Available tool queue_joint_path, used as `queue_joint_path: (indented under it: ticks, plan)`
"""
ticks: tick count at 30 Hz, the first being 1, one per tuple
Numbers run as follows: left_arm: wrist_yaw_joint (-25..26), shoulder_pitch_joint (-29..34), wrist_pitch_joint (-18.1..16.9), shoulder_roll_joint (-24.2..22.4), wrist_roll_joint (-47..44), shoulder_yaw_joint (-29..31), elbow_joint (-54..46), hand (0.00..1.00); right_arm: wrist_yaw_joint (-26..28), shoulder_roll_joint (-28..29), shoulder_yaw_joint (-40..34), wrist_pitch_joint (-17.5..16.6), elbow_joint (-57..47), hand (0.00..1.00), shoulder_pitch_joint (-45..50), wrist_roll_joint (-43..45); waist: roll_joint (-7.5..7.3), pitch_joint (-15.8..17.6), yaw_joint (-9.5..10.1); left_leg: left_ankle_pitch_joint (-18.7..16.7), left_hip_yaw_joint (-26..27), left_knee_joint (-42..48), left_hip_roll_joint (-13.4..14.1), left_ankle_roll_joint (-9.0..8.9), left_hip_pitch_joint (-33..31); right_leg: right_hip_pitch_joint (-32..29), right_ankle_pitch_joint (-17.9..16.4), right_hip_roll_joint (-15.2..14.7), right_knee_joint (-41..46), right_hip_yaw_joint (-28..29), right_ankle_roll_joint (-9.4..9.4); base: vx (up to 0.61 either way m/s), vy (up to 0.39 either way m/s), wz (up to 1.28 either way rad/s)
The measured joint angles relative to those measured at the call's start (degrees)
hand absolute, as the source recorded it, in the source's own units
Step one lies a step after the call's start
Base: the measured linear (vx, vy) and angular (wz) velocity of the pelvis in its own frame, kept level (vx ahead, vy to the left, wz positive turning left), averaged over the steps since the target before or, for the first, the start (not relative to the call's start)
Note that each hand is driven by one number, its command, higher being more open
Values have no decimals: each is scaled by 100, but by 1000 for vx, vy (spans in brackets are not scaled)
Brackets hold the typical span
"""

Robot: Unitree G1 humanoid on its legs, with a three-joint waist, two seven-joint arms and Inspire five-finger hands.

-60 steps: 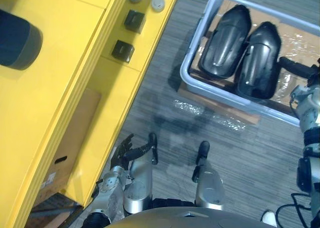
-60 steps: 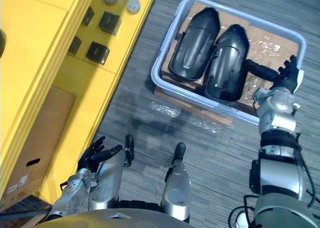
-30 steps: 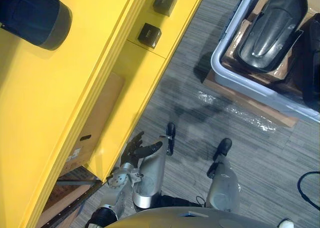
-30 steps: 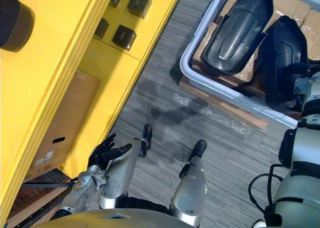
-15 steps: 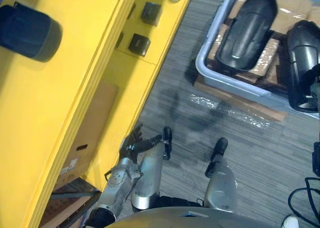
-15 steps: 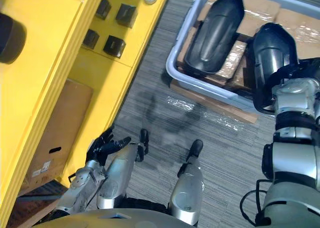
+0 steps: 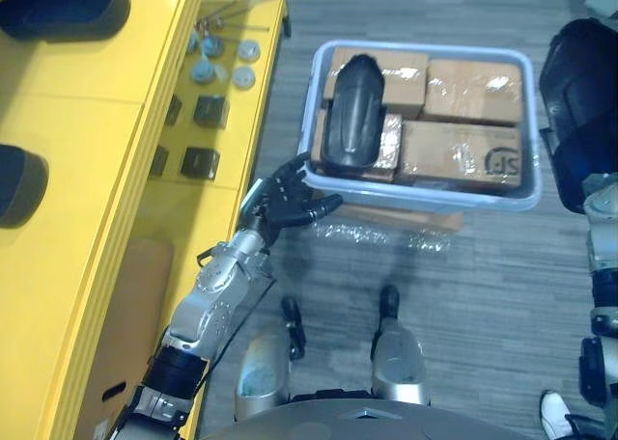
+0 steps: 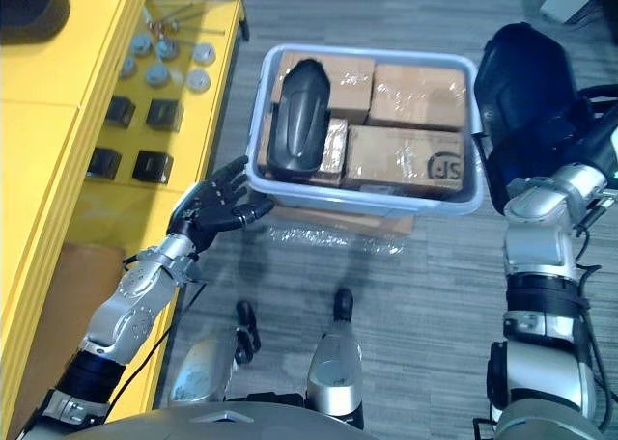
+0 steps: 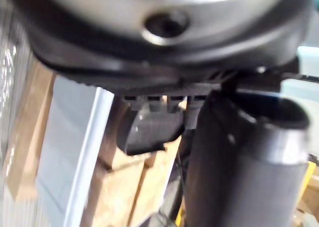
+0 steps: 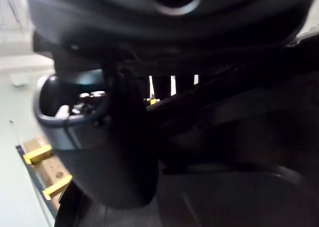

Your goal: Walk over and take three plastic housings, then place them on the shelf

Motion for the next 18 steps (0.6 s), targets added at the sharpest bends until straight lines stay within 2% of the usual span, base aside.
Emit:
queue_joint_path:
  ticks: [2, 7, 8, 9, 11, 14, 16, 18]
  plan:
    - [-126, -352, 305, -43, -487, -281, 139, 100, 1, 250, 119, -253, -212, 0, 6, -156, -17, -193, -9, 18, 86, -142, 16, -31, 193, 68, 1, 28, -10, 75, -2, 32, -26, -20]
    - [-176, -862, 713, -426, -1249, -599, 682, 100, 5, 678, 510, -676, -709, 0, 18, -467, -72, -408, -81, 36, 191, -305, 10, -58, 469, 245, 9, 43, -104, 114, -12, 0, -13, -12]
    - [-110, -927, 744, -525, -1299, -674, 788, 100, 5, 829, 578, -798, -840, 0, 28, -563, -101, -438, -122, 43, 196, -338, 10, -69, 531, 294, 9, 49, -113, 116, -13, -36, -19, -14]
    - [260, -1187, 764, -815, -1799, -820, 1246, 100, 3, 1258, 748, -1073, -1330, 0, 133, -609, -176, -539, -149, 73, 260, -463, -9, -88, 712, 395, 11, 55, -144, 155, -13, -50, -18, -13]
    - [500, -1249, 699, -916, -2119, -855, 1369, 100, 0, 1497, 875, -1253, -1580, 0, 277, -608, -237, -676, -156, 88, 286, -530, -16, -95, 776, 430, 10, 55, -180, 171, -13, -40, -15, -10]
    - [647, -1274, 593, -976, -2184, -948, 1386, 100, 0, 1680, 942, -1262, -1639, 0, 318, -591, -270, -735, -157, 92, 288, -539, -31, -92, 804, 451, 11, 49, -177, 171, -12, -10, -4, -1]
    - [744, -1279, 428, -1104, -2211, -962, 1437, 100, -3, 1954, 1007, -1264, -1832, 0, 506, -587, -270, -740, -154, 107, 292, -592, -44, -92, 896, 512, 11, 44, -177, 172, -11, 0, 0, 0]
    - [1096, -1340, 83, -1309, -2145, -1026, 1493, 100, -5, 2326, 1225, -1338, -1896, 0, 830, -479, -287, -826, -157, 142, 304, -684, -62, -92, 950, 521, 11, 40, -178, 174, -11, -6, -2, -2]
